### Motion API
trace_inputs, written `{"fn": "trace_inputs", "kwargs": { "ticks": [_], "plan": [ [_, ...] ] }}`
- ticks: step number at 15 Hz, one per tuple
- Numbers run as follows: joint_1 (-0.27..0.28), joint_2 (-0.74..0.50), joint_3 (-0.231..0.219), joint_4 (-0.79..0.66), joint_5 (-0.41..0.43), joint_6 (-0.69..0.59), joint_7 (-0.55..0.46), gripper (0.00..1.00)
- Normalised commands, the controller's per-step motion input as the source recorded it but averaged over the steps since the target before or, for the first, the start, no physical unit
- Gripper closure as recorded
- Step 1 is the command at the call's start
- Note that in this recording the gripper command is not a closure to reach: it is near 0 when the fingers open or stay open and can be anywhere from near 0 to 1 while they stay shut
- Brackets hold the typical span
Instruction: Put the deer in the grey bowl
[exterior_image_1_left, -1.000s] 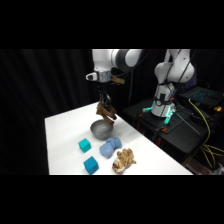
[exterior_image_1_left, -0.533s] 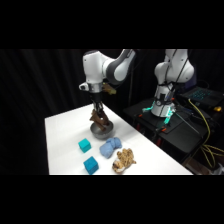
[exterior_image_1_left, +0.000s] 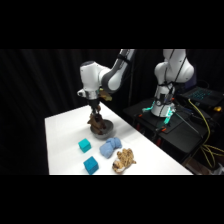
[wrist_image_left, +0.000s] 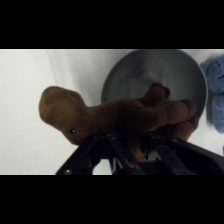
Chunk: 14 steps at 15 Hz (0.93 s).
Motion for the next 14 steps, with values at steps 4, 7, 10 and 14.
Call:
{"fn": "trace_inputs", "kwargs": {
  "ticks": [4, 7, 10, 14],
  "plan": [
    [-0.032, -0.12, 0.064, 0.17, 0.161, -0.35, -0.18, 0.00],
    [-0.030, -0.26, 0.057, 0.10, 0.141, -0.41, -0.22, 0.00],
    [-0.046, -0.43, 0.021, 0.07, 0.128, -0.46, -0.25, 0.00],
    [-0.051, -0.49, -0.036, 0.14, 0.073, -0.54, -0.19, 0.00]
  ]
}}
